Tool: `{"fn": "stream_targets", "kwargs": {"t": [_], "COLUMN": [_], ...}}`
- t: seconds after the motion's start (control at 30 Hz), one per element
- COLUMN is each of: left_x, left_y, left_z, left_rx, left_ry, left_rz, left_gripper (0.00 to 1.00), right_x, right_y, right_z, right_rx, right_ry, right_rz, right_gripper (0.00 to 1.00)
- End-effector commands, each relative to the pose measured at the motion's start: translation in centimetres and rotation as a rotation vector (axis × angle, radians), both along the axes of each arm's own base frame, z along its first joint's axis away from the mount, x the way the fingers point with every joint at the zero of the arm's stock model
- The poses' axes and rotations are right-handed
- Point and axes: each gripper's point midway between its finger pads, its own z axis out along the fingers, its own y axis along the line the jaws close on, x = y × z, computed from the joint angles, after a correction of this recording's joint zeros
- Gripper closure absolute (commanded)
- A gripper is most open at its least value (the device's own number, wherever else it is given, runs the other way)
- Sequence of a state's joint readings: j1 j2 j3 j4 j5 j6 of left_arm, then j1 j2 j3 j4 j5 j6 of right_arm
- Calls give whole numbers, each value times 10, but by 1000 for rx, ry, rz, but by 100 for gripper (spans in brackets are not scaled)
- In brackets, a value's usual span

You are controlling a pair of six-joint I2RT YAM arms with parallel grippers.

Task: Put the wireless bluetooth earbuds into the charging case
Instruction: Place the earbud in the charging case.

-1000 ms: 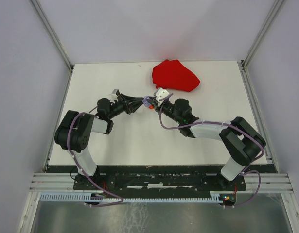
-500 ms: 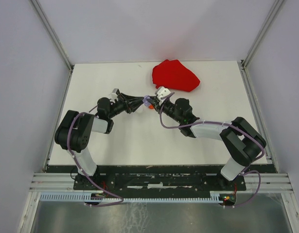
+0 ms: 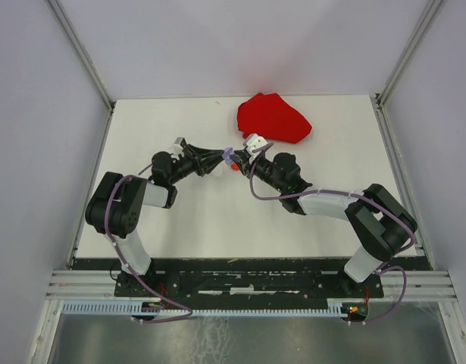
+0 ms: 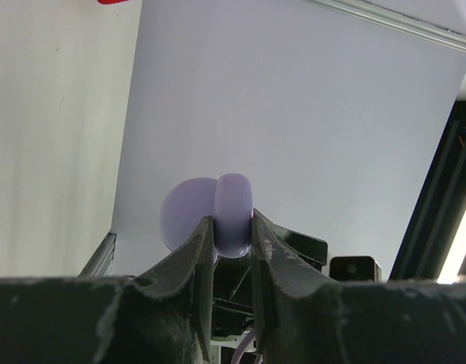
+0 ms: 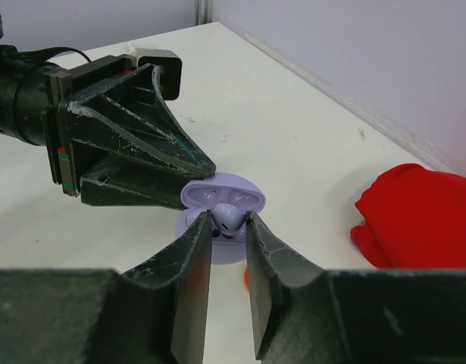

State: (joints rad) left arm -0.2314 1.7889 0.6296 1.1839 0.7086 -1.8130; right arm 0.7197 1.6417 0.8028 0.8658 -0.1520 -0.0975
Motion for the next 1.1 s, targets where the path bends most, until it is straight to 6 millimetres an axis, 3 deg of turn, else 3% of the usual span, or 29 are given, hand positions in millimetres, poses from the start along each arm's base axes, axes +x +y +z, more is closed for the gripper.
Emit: {"fn": "stream_targets", "kwargs": {"t": [0.0, 0.6, 0.73, 0.87, 1.07], "left_x": [6, 10, 14, 16, 16], "left_y": [-2, -1, 0, 0, -1], "left_z": [27, 16, 12, 10, 9], "left_rx": [-20, -9, -9, -8, 8], "left_ry": [-120, -107, -106, -110, -117], "left_rz": [7, 18, 25, 27, 26], "left_gripper": [97, 97, 97, 97, 97], "right_x": [-2, -8, -11, 0, -4], "right_y": [-1, -4, -21, -53, -65], "right_z": [12, 31, 44, 52, 35], "right_rx": [30, 60, 85, 50, -124], "right_ry": [1, -9, -5, 109, 321], "right_rz": [-3, 5, -58, -254, -323], "right_gripper": [68, 59, 58, 47, 35]}}
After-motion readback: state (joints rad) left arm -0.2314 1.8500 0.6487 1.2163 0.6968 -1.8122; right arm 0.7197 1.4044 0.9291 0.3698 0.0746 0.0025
